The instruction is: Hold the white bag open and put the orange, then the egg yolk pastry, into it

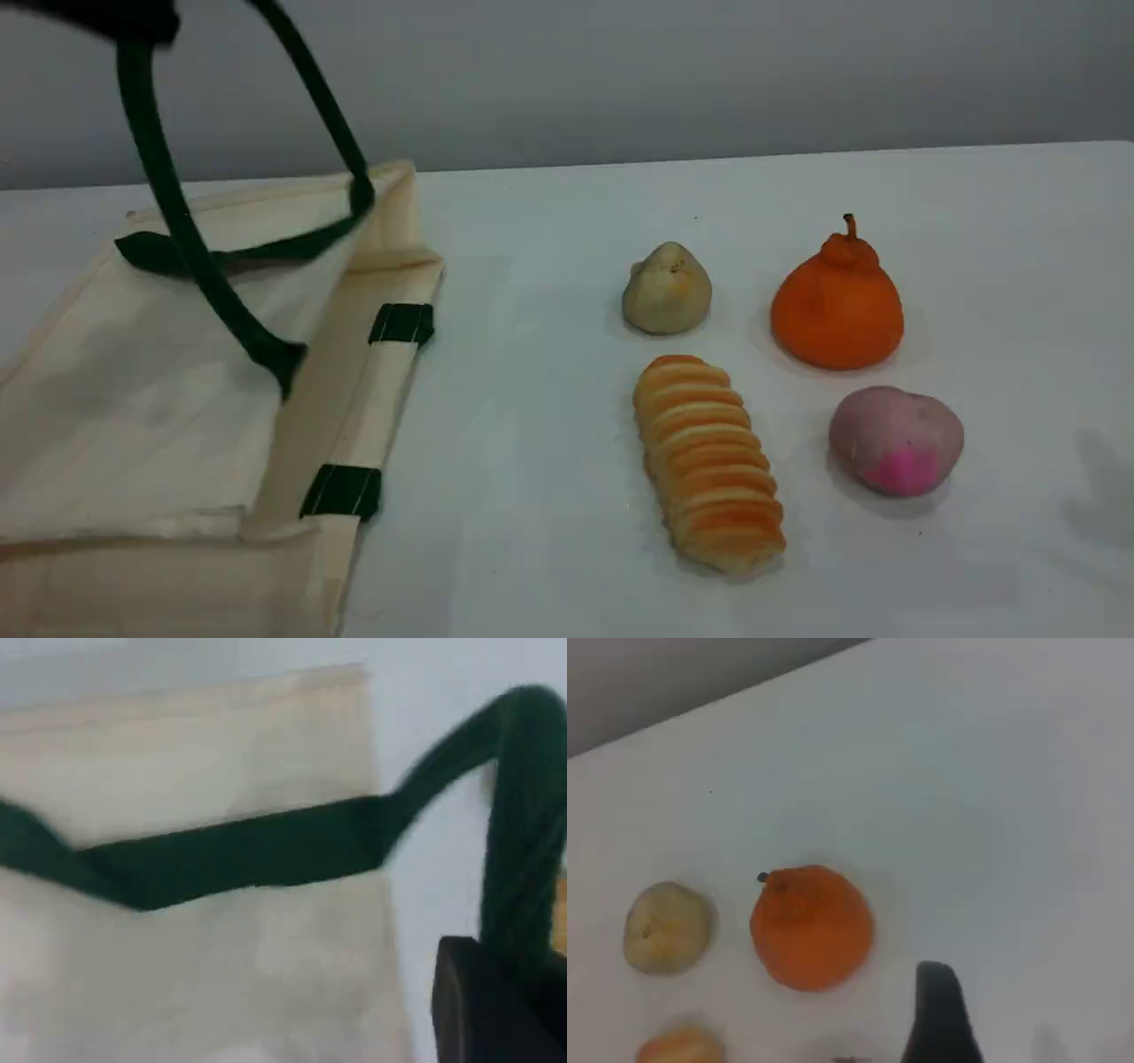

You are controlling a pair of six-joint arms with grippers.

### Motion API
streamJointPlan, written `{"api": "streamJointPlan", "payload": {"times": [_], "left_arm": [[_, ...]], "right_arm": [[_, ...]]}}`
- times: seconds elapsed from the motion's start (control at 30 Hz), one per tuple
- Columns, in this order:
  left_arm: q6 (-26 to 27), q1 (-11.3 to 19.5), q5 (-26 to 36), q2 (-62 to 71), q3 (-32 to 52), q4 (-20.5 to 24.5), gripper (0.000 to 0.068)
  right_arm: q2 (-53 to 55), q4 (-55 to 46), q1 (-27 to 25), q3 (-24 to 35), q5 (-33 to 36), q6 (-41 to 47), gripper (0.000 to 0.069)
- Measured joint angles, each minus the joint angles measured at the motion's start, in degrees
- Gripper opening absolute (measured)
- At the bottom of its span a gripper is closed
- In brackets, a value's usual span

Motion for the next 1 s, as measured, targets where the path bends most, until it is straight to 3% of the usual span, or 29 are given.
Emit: {"api": "streamJointPlan", "payload": {"times": [0.23,0.4,0.6,0.77,1.0], "left_arm": [[0.1,-2.6,6.7,-7.4,-5.8,-2.6,0.0092],[0.0,-6.2,10.9,-7.4,-11.6,-2.3,0.0092],[-0.8,-7.5,13.8,-7.4,-12.3,-0.5,0.0092],[-3.6,-7.5,15.7,-7.4,-12.7,3.4,0.0092],[-3.2,-7.5,17.1,-7.5,-12.9,0.7,0.0092]], "right_arm": [[0.0,0.2,0.0,0.0,0.5,-1.2,0.044],[0.0,3.3,0.0,0.0,0.5,-4.3,0.044],[0.0,9.5,0.6,0.0,0.5,-10.9,0.044],[1.1,15.3,5.3,0.0,-1.5,-16.9,0.044],[9.6,17.5,12.5,-2.1,-8.3,-20.3,0.044]]}}
